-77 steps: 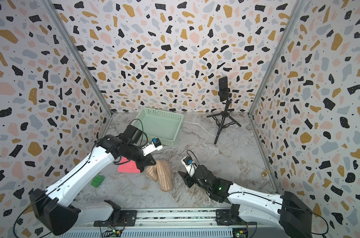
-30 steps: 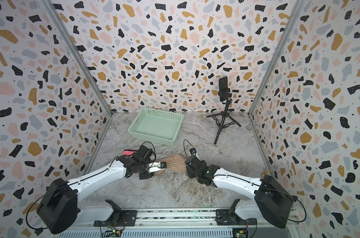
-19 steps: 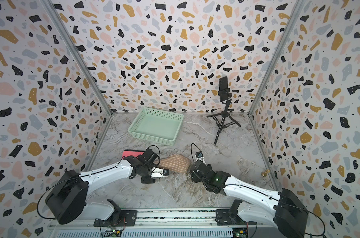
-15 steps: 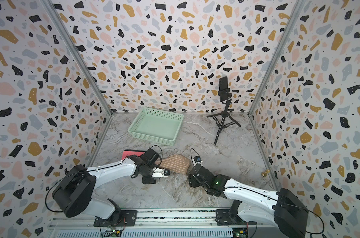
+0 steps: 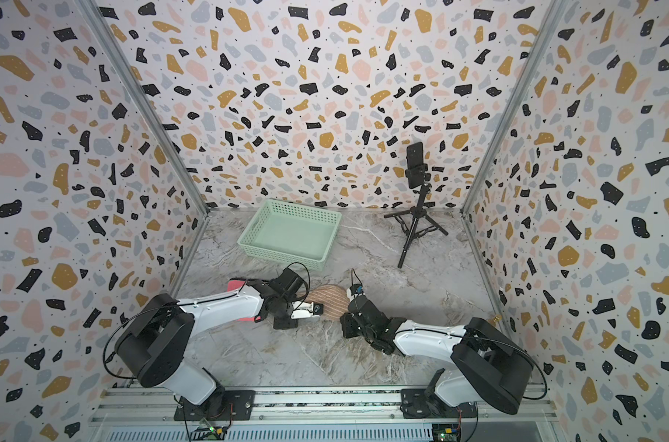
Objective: Fold the square dishcloth
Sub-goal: Flatten out the cleaning item at the center of the board.
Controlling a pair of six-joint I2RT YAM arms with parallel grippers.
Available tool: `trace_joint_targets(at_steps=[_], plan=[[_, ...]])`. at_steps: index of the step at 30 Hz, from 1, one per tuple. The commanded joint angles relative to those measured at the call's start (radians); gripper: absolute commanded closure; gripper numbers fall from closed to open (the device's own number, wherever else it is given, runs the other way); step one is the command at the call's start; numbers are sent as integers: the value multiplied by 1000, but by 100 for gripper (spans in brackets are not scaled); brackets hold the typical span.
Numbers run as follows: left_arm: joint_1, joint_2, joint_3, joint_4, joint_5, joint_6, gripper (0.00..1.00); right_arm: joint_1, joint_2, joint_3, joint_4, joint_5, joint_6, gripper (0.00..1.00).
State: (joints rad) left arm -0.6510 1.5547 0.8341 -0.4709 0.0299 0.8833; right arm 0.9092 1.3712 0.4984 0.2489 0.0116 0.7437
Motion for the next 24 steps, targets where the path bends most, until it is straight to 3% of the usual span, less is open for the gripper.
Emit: trace_joint_targets(at_steps=[1, 6, 15, 20, 22, 24], plan=[[-4, -134, -3, -92, -1, 19, 100, 1, -78, 34, 62, -56, -37, 97], [-4, -392, 38, -263, 43, -1, 100, 13, -271, 39, -80, -105, -60, 100], [-6, -759, 175, -670, 190, -36, 100, 119, -665, 163, -590, -98, 51, 100], [-6, -822, 183, -757, 261, -53, 100, 123, -740, 109, -605, -94, 183, 100], [-6, -777, 161, -759, 317, -51, 100, 120, -695, 101, -598, -55, 203, 100], [-6, -683, 115, -672, 339, -83, 100, 95, -609, 113, -594, -29, 197, 93]])
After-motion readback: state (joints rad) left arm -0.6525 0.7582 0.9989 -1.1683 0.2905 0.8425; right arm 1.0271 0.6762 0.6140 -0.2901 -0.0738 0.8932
